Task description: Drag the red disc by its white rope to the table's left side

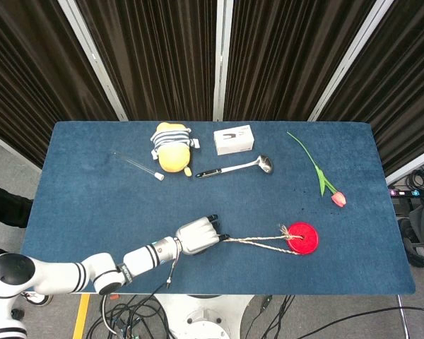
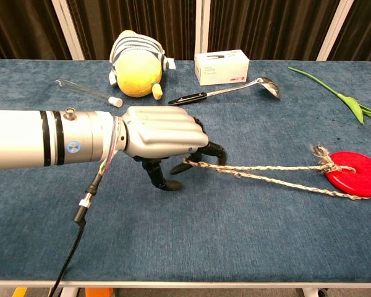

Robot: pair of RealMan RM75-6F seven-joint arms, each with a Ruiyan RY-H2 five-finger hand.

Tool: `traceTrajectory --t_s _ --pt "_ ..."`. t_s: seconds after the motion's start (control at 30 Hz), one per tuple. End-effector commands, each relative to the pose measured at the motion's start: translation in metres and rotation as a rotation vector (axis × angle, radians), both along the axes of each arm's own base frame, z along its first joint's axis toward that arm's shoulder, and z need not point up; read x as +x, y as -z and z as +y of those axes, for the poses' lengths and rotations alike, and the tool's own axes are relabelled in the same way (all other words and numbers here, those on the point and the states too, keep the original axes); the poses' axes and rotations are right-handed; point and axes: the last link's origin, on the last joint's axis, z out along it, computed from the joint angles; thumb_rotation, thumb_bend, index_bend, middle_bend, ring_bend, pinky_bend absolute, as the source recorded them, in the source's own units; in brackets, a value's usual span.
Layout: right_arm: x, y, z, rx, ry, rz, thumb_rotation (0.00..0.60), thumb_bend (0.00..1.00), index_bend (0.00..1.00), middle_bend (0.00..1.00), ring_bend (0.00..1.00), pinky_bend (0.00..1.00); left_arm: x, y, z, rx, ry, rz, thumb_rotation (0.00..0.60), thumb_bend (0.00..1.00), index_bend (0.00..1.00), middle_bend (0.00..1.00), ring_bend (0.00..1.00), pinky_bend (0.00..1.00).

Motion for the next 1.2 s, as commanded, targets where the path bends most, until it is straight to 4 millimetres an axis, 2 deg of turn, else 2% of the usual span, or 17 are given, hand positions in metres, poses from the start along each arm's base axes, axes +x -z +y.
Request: traceTrajectory --t_s 0.03,0.07,0.13,0.3,0.4,0.5,0.6,0.7,0.83,0.93,1.2 --pt "0.000 0.000 0.000 0.001 0.001 0.000 0.600 0.24 0.00 0.00 0.00 0.00 0.000 -0.002 0.000 0.024 -0.014 -0.028 0.600 0.38 0.61 0.81 0.54 0.62" --pt "0.000 0.001 0.000 0.002 0.001 0.000 0.600 0.24 0.00 0.00 0.00 0.00 0.000 -0.003 0.000 0.034 -0.014 -0.038 0.600 0.38 0.67 0.84 0.58 0.66" --pt "0.000 0.001 0.000 0.003 0.001 0.000 0.600 0.24 0.00 0.00 0.00 0.00 -0.001 -0.008 -0.001 0.052 -0.022 -0.061 0.600 0.38 0.72 0.89 0.64 0.71" --pt "0.001 0.001 0.000 0.002 -0.002 0.000 0.600 0.24 0.00 0.00 0.00 0.00 -0.008 -0.031 0.001 0.102 -0.042 -0.111 0.600 0.37 0.73 0.93 0.69 0.75" --pt "0.000 0.001 0.000 0.004 0.000 0.000 0.600 0.25 0.00 0.00 0.00 0.00 -0.022 -0.055 0.005 0.157 -0.085 -0.146 0.600 0.37 0.74 0.93 0.69 0.76" --pt "0.000 0.001 0.000 0.005 0.001 -0.001 0.600 0.25 0.00 0.00 0.00 0.00 -0.049 -0.088 0.007 0.215 -0.182 -0.172 0.600 0.37 0.74 0.93 0.69 0.76" --pt "-0.001 0.000 0.000 0.001 0.001 -0.003 0.600 0.25 0.00 0.00 0.00 0.00 -0.086 -0.128 0.002 0.308 -0.303 -0.174 0.600 0.37 0.74 0.93 0.69 0.76" --pt "0.001 -0.001 -0.001 0.004 -0.003 0.003 0.600 0.25 0.00 0.00 0.00 0.00 -0.128 -0.169 -0.001 0.443 -0.434 -0.157 0.600 0.37 0.74 0.93 0.69 0.76" --pt "0.004 0.004 -0.002 0.017 -0.014 0.003 0.600 0.25 0.00 0.00 0.00 0.00 -0.179 -0.221 0.009 0.658 -0.645 -0.159 0.600 0.38 0.74 0.93 0.69 0.76" --pt "0.005 0.012 -0.004 0.043 -0.013 0.002 0.600 0.24 0.00 0.00 0.00 0.00 -0.201 -0.244 0.013 0.763 -0.729 -0.171 0.600 0.38 0.74 0.93 0.69 0.76" --pt "0.010 0.017 -0.007 0.053 -0.023 0.005 0.600 0.24 0.00 0.00 0.00 0.00 -0.234 -0.276 0.029 0.972 -0.754 -0.076 0.600 0.37 0.74 0.93 0.69 0.76"
